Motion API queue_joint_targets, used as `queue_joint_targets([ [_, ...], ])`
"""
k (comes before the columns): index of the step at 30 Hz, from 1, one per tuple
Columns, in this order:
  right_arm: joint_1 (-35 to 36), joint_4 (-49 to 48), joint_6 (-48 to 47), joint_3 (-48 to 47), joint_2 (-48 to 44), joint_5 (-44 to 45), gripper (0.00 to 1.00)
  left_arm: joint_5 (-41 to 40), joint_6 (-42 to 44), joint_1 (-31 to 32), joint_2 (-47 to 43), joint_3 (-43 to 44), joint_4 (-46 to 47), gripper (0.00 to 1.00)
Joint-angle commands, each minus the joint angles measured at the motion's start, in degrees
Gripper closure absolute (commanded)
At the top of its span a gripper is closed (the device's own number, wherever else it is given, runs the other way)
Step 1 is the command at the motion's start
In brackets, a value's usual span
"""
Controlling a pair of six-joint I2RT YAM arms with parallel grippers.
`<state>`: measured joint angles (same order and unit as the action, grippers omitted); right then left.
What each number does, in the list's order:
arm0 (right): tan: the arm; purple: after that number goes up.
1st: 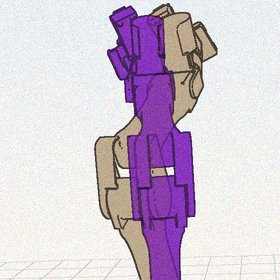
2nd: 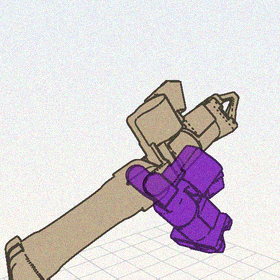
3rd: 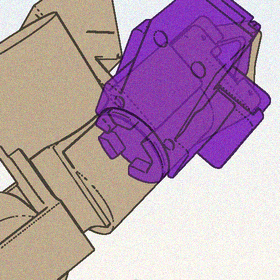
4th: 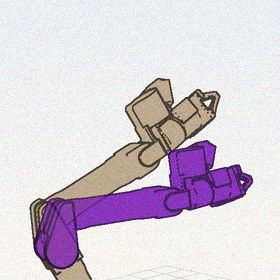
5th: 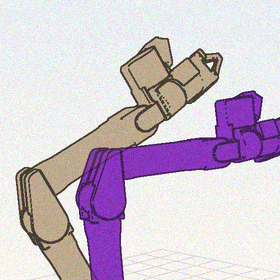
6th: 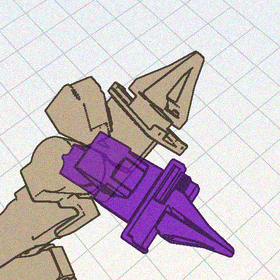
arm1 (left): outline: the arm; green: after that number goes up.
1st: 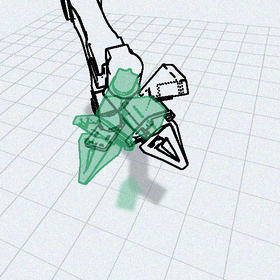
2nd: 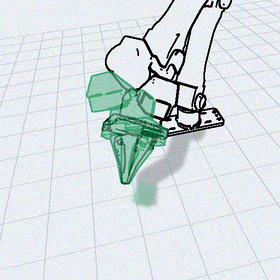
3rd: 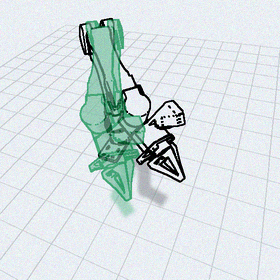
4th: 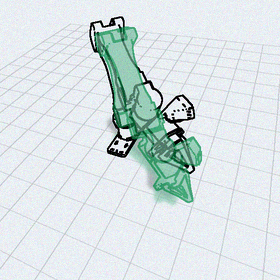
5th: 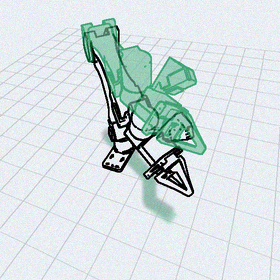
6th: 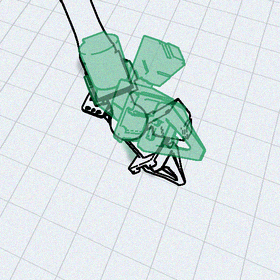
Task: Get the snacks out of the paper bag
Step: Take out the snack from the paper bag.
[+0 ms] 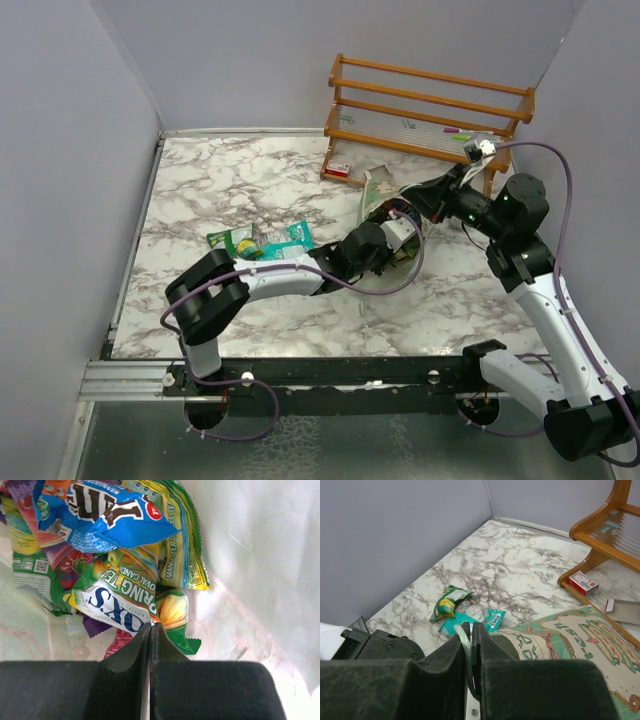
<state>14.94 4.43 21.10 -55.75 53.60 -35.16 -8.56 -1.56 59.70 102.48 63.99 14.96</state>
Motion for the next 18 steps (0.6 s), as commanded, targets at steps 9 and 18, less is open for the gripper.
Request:
queue_joint_targets([
  [9, 0.27, -3.70, -0.41, 0.37, -1.55, 0.92, 0.93, 3.03, -3.18, -0.07, -11.42, -7.62, -0.69, 1.00],
  [18, 0.27, -3.16, -0.75, -0.30, -1.41, -0.89, 0.93, 0.70, -5.87, 0.23, -7.16, -3.59, -2.97, 0.65],
])
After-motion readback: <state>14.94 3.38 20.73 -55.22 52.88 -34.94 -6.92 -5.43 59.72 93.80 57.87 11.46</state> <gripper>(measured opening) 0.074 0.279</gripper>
